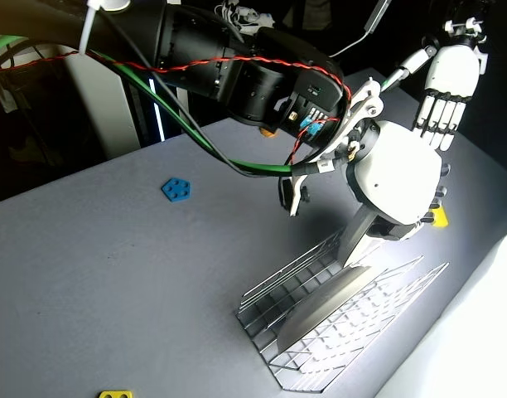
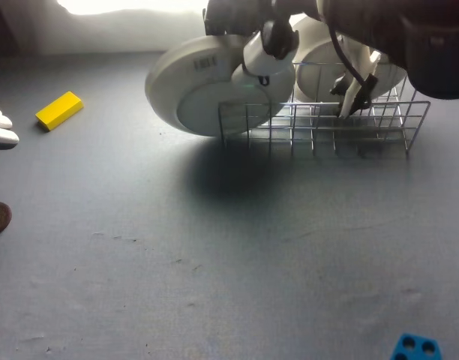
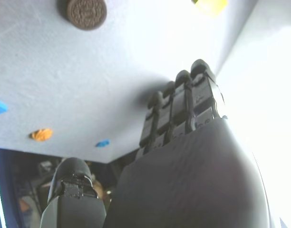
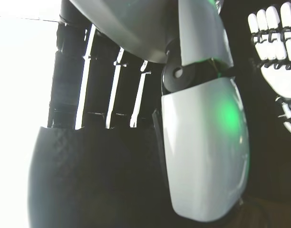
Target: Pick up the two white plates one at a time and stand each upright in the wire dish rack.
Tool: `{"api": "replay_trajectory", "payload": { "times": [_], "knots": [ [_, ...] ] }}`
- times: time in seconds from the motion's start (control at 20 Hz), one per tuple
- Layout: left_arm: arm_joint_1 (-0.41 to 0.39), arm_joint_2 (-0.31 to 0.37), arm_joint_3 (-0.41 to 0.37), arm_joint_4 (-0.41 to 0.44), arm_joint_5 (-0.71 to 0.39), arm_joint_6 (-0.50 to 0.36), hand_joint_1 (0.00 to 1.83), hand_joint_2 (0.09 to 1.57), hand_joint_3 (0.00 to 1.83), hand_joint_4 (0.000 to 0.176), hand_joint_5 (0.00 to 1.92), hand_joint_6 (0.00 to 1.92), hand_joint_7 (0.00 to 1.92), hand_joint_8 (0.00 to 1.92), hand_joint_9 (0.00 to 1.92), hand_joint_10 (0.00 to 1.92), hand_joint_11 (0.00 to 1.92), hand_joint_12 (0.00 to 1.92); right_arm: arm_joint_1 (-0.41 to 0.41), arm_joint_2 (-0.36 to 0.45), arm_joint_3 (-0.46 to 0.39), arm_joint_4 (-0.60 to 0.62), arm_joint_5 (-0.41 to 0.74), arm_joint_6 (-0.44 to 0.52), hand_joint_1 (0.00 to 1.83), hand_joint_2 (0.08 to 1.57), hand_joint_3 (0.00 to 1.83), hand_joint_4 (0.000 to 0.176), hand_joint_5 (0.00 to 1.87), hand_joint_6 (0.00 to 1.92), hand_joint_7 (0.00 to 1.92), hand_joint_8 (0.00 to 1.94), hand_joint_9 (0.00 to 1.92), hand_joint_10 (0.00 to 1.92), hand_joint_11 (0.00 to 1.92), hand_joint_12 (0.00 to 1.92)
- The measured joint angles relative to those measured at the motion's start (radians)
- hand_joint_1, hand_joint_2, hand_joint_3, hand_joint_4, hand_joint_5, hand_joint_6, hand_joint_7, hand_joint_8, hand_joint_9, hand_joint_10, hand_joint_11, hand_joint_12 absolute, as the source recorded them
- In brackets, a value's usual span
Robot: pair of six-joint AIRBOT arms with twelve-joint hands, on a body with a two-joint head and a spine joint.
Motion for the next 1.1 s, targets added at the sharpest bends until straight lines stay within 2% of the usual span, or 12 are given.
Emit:
{"api": "replay_trajectory", "payload": {
  "times": [0.15, 0.45, 0.55, 0.75, 0.8, 0.95, 1.0, 1.1],
  "knots": [
    [0.000, 0.000, -0.001, 0.001, 0.000, 0.000, 0.00, 1.06, 0.00, 0.000, 0.07, 0.02, 0.05, 0.02, 0.02, 0.01, 0.01, 0.01, -0.006, 0.004, -0.002, -0.031, -0.018, -0.055, 1.40, 1.05, 0.00, 0.000, 1.00, 0.81, 1.13, 0.70, 1.15, 0.87, 1.04, 0.80],
    [0.000, 0.000, -0.001, 0.001, 0.001, 0.000, 0.00, 1.07, 0.00, 0.000, 0.07, 0.01, 0.04, 0.01, 0.01, 0.00, 0.00, 0.00, -0.010, 0.029, -0.003, -0.217, -0.113, -0.054, 1.39, 1.05, 0.00, 0.000, 0.97, 0.85, 1.14, 0.68, 1.14, 0.88, 1.03, 0.81],
    [0.000, 0.000, -0.001, 0.001, 0.000, 0.000, 0.00, 1.06, 0.00, 0.000, 0.07, 0.01, 0.03, 0.01, 0.01, 0.00, 0.00, 0.00, -0.010, 0.038, -0.003, -0.267, -0.143, -0.058, 1.40, 1.04, 0.00, 0.000, 1.02, 0.80, 1.16, 0.64, 1.16, 0.85, 1.05, 0.80],
    [0.000, 0.000, -0.001, 0.001, 0.000, 0.000, 0.00, 1.07, 0.00, 0.000, 0.06, 0.00, 0.04, 0.00, 0.01, 0.00, 0.01, 0.00, -0.011, 0.045, -0.003, -0.275, -0.155, -0.049, 1.40, 1.05, 0.00, 0.000, 0.97, 0.85, 1.13, 0.69, 1.16, 0.87, 1.05, 0.81],
    [0.000, 0.000, -0.001, 0.001, 0.000, 0.000, 0.00, 1.07, 0.00, 0.000, 0.08, 0.01, 0.05, 0.01, 0.03, 0.01, 0.01, 0.01, -0.011, 0.045, -0.003, -0.268, -0.154, -0.047, 1.40, 1.04, 0.00, 0.000, 1.02, 0.81, 1.14, 0.67, 1.14, 0.88, 1.03, 0.82],
    [0.000, 0.000, -0.001, 0.002, 0.001, 0.000, 0.00, 1.07, 0.00, 0.000, 0.06, 0.00, 0.03, 0.00, 0.00, 0.00, 0.00, 0.00, -0.011, 0.045, -0.003, -0.163, -0.148, -0.047, 1.40, 1.03, 0.00, 0.000, 1.08, 0.73, 1.18, 0.59, 1.15, 0.86, 1.02, 0.82],
    [0.000, 0.000, -0.001, 0.002, 0.000, 0.000, 0.00, 1.07, 0.00, 0.000, 0.07, 0.00, 0.04, 0.00, 0.01, 0.00, 0.00, 0.00, -0.011, 0.045, 0.001, -0.153, -0.146, -0.004, 1.40, 1.04, 0.00, 0.000, 1.03, 0.78, 1.15, 0.66, 1.13, 0.89, 1.00, 0.83],
    [-0.001, 0.000, -0.001, 0.002, 0.000, 0.000, 0.00, 1.07, 0.00, 0.000, 0.07, 0.01, 0.04, 0.00, 0.01, 0.01, 0.00, 0.00, -0.011, 0.045, 0.010, -0.154, -0.147, 0.060, 1.40, 1.04, 0.00, 0.000, 1.03, 0.78, 1.16, 0.64, 1.16, 0.85, 1.03, 0.82]
  ]
}}
